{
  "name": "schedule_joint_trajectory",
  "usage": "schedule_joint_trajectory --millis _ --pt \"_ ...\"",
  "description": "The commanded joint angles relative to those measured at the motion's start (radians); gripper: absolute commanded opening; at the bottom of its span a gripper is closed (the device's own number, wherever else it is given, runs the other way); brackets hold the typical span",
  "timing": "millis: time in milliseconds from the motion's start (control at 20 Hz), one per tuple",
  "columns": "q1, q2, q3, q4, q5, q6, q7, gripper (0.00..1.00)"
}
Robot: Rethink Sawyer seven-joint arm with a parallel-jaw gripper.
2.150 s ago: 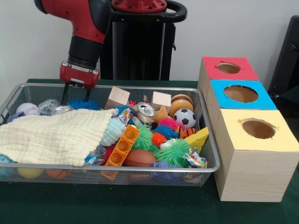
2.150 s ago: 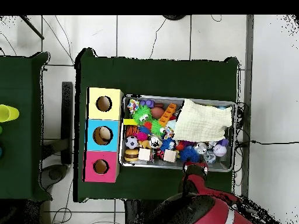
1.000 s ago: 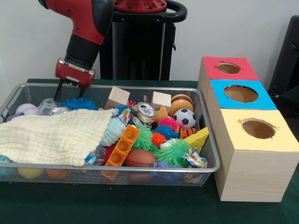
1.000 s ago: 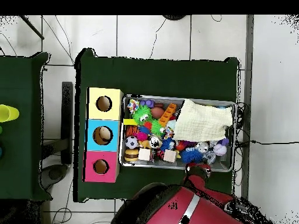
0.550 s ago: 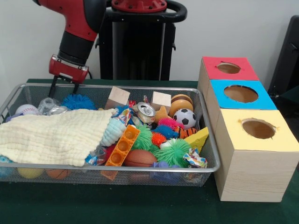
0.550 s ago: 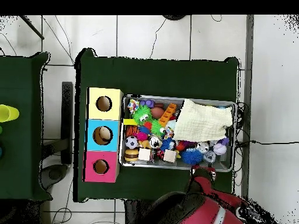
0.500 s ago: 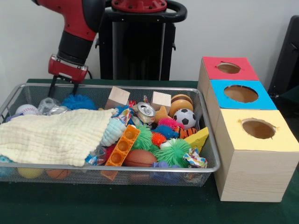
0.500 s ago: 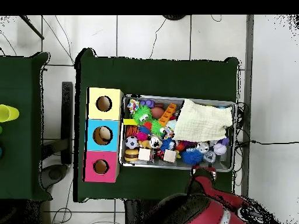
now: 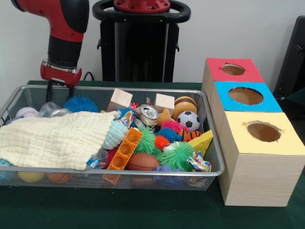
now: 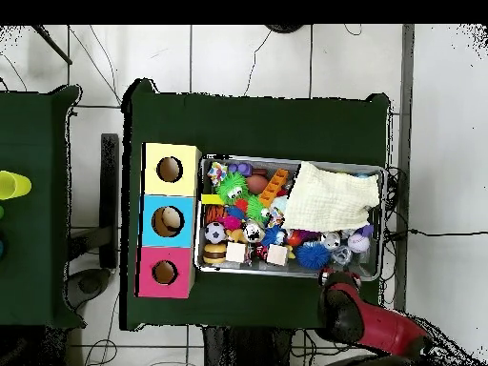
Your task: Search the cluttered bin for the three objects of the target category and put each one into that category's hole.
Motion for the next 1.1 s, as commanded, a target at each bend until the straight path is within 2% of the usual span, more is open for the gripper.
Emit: schedule_joint_trajectory --millis 50,600,800,1100 --pt "-0.082 -0.01 0.26 -0.061 -0.051 0.119 0.078 1.0" --pt "-0.102 -0.048 0.294 -0.068 -0.058 0.192 0.047 1.0" --pt "-0.101 -0.045 0.295 -0.076 -0.061 0.184 0.056 1.0" --pt "-0.047 -0.04 0.24 -0.099 -0.062 0.146 0.072 1.0"
